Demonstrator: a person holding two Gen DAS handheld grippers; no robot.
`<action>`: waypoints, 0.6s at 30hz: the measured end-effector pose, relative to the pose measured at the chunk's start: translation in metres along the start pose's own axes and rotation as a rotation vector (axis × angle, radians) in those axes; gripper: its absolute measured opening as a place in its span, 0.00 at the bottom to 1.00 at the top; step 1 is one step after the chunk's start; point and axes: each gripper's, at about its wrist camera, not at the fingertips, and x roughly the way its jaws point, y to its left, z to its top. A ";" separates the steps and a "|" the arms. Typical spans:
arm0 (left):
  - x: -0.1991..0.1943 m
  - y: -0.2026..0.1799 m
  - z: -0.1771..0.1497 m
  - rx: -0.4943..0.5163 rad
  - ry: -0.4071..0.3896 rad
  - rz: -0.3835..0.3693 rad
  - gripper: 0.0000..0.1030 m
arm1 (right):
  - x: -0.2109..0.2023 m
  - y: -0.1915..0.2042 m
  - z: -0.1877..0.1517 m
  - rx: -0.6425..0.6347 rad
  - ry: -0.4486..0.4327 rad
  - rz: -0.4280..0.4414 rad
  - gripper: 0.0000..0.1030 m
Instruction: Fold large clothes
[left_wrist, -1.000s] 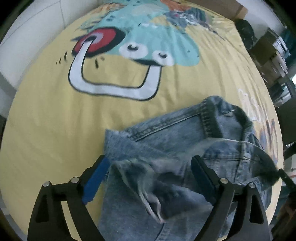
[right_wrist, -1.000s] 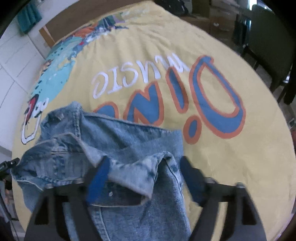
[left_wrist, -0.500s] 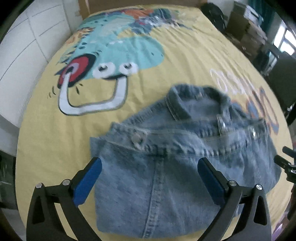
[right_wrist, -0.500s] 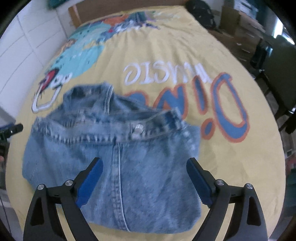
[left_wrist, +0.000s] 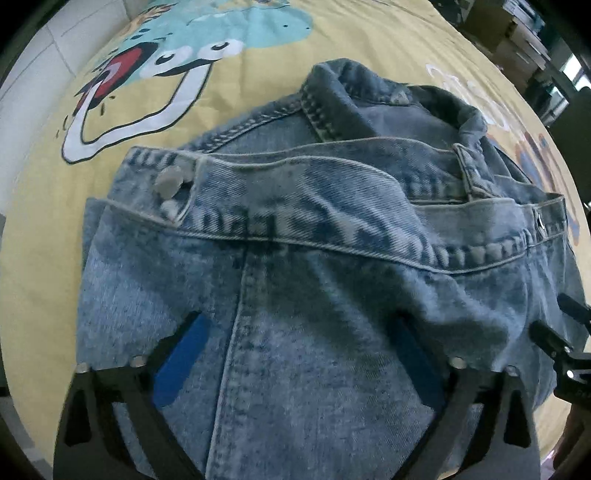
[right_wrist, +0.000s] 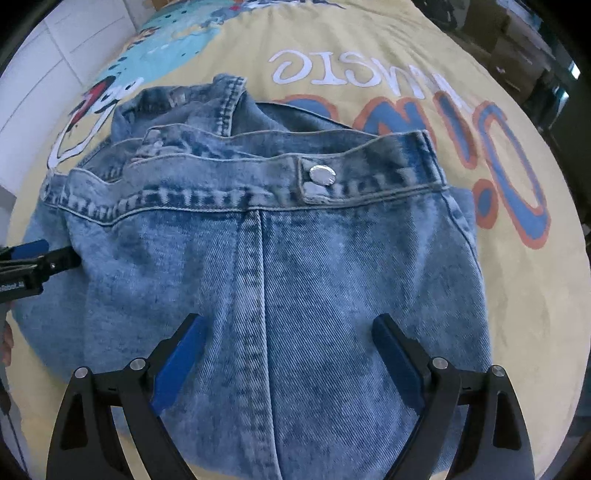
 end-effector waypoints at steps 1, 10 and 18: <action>0.000 -0.003 0.001 0.018 -0.011 0.000 0.75 | 0.003 0.003 0.001 -0.011 0.006 -0.005 0.84; 0.001 -0.014 0.010 0.049 -0.065 0.023 0.04 | 0.004 0.018 0.006 -0.062 -0.032 0.010 0.22; -0.020 0.001 0.013 -0.023 -0.100 -0.069 0.02 | -0.002 0.016 0.013 -0.042 -0.057 0.032 0.06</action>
